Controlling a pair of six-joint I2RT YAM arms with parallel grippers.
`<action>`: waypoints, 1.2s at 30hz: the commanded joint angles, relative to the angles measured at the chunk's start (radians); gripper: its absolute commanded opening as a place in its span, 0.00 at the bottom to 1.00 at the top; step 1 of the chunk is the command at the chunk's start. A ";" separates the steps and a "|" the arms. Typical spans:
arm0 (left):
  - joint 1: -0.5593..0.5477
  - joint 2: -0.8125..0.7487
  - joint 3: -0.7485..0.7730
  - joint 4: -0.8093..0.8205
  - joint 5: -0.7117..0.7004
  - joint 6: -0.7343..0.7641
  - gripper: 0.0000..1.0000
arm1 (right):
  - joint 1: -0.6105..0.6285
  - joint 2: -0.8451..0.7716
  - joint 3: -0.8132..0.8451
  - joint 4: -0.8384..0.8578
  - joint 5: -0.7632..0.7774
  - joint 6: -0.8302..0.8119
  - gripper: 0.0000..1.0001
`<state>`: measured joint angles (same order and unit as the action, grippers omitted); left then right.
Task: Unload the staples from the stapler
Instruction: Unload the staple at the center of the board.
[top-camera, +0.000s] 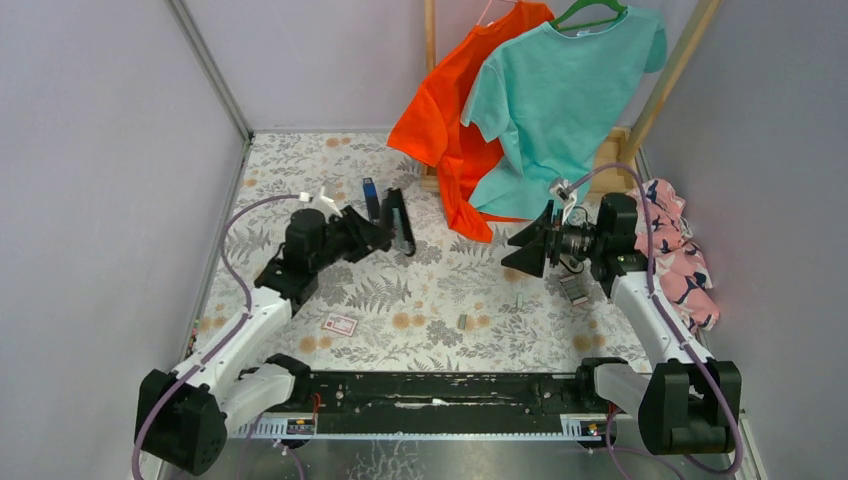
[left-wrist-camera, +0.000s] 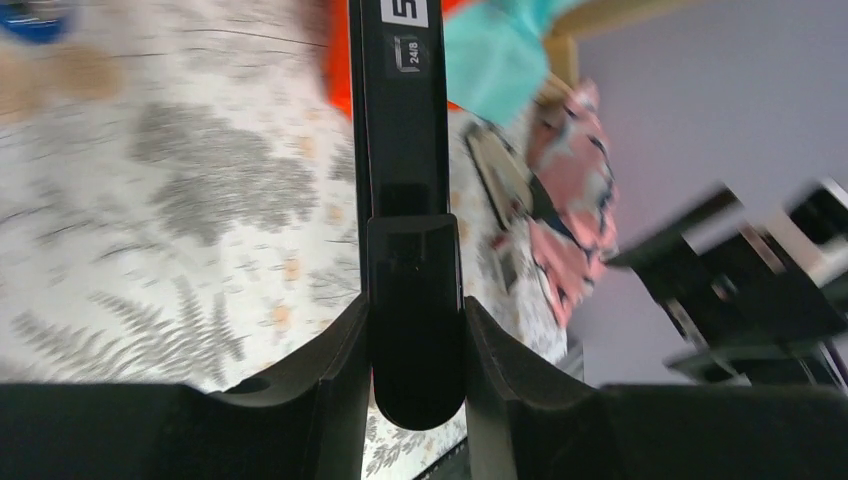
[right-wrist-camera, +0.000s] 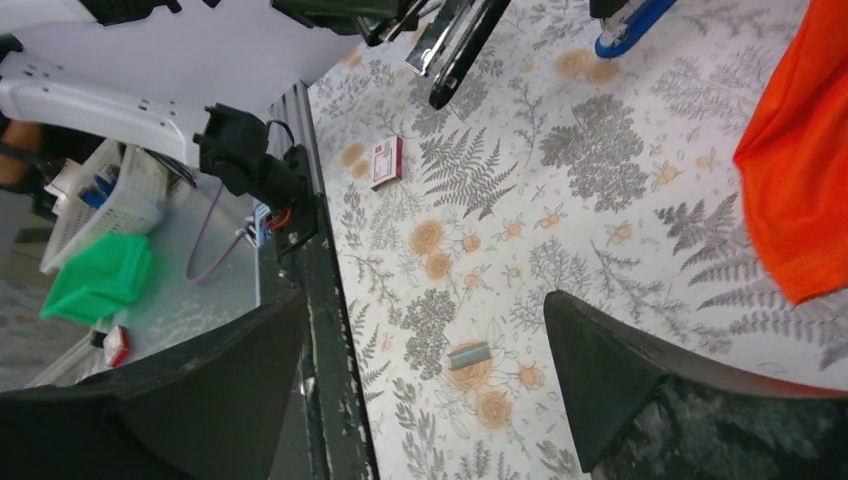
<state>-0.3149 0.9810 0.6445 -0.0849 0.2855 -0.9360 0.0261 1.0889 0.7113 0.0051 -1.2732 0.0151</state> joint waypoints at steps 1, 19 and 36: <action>-0.099 0.050 -0.038 0.533 0.158 0.103 0.00 | -0.004 -0.011 -0.136 0.596 0.023 0.427 0.99; -0.400 0.448 0.075 1.261 0.267 0.110 0.00 | 0.068 0.150 -0.338 1.569 0.155 0.921 0.99; -0.406 0.571 0.080 1.539 0.434 0.009 0.00 | 0.132 0.147 -0.296 1.631 0.083 0.968 0.64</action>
<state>-0.7132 1.5463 0.6758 1.2438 0.6651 -0.9115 0.1501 1.2388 0.3634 1.5112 -1.1538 0.9466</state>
